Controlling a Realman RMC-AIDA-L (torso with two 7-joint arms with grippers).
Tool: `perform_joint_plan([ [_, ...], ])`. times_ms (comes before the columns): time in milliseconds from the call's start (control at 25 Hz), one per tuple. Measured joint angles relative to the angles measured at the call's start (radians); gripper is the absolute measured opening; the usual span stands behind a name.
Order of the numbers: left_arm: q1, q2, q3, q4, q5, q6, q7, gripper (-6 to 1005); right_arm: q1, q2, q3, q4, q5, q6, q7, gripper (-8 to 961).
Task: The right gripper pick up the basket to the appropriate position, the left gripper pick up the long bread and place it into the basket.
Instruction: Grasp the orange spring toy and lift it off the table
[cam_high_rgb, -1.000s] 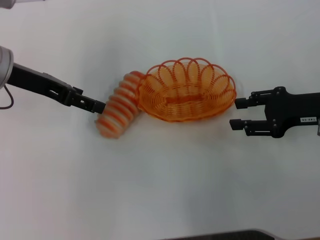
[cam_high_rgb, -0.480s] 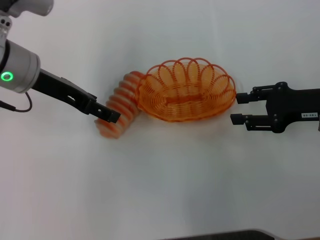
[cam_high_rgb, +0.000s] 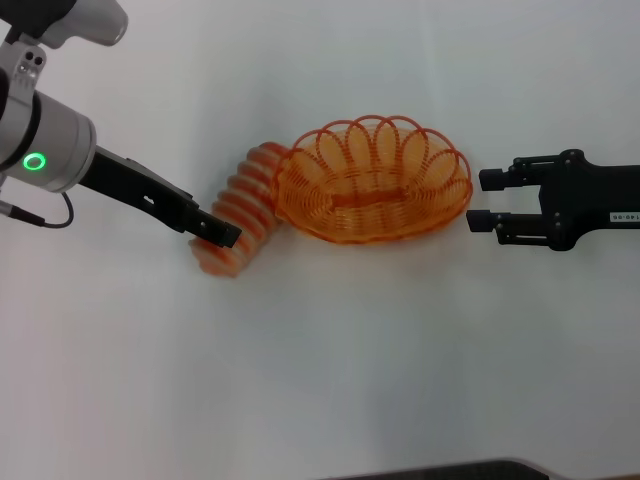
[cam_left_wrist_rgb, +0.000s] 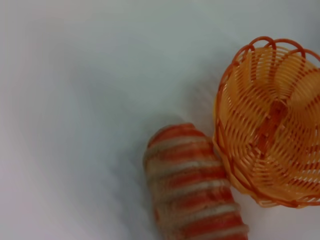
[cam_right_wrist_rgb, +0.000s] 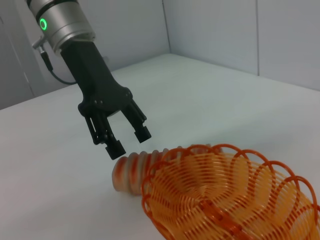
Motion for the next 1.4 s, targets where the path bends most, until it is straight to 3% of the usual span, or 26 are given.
perform_joint_plan([
  [1400,0.01,-0.003,0.127,-0.057,-0.011,-0.084,-0.004,821,0.005,-0.002,0.012,0.0,0.001,0.002,0.007,662],
])
